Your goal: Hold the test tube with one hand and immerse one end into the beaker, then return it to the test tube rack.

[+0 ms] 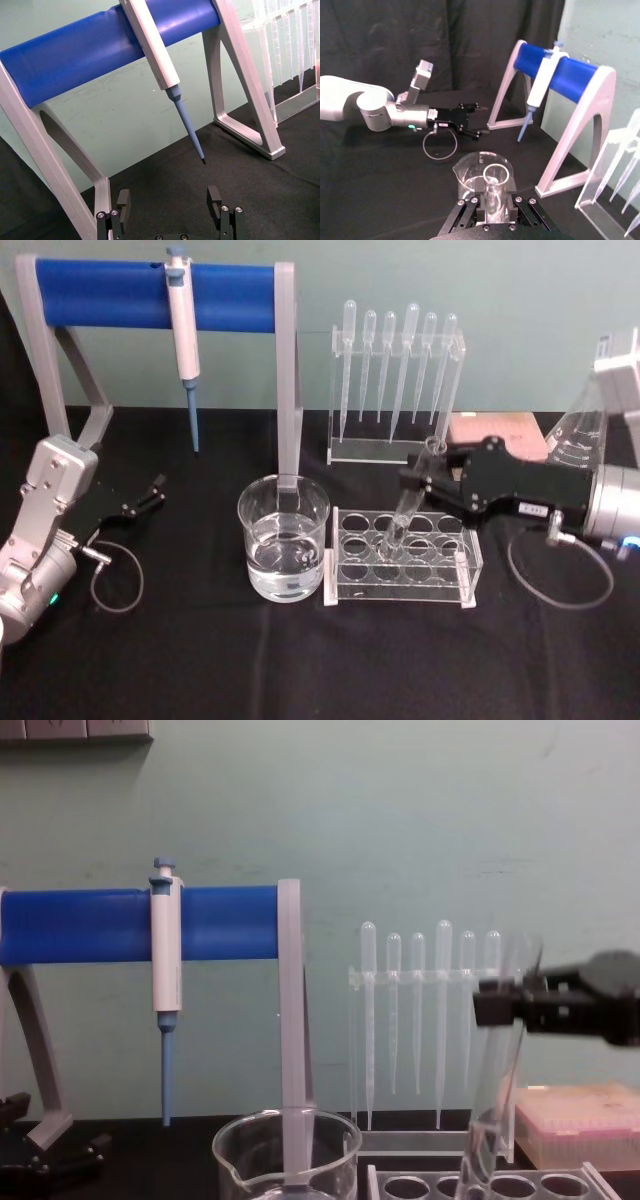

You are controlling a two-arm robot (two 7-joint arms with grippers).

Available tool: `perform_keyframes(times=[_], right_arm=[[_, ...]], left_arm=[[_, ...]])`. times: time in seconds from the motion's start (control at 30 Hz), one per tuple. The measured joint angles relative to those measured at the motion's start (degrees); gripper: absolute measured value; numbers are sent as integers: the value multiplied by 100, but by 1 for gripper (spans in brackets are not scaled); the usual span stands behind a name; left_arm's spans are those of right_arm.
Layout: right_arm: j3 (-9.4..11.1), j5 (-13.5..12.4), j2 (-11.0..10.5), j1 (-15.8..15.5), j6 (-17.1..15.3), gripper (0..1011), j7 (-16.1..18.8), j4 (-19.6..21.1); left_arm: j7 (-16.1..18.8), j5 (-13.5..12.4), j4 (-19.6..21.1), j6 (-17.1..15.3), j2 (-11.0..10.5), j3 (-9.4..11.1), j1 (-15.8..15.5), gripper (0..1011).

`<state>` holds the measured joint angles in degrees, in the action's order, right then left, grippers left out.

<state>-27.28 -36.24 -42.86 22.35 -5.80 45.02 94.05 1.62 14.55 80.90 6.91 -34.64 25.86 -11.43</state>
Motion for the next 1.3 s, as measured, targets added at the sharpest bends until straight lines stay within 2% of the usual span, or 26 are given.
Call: perform_keyframes(times=[0.2, 0.7, 1.03, 1.3], right_arm=[[-99, -32, -142, 391, -279, 239, 119, 161], [-212, -204, -292, 901, -632, 239, 130, 237], [-297, -265, -378, 1040, -682, 239, 61, 273], [-290, -261, -370, 1031, -679, 239, 58, 272]], left_arm=[[0, 0, 0, 0, 0, 0, 0, 1000], [0, 0, 0, 0, 0, 0, 0, 1000], [0, 0, 0, 0, 0, 0, 0, 1000], [0, 0, 0, 0, 0, 0, 0, 1000]])
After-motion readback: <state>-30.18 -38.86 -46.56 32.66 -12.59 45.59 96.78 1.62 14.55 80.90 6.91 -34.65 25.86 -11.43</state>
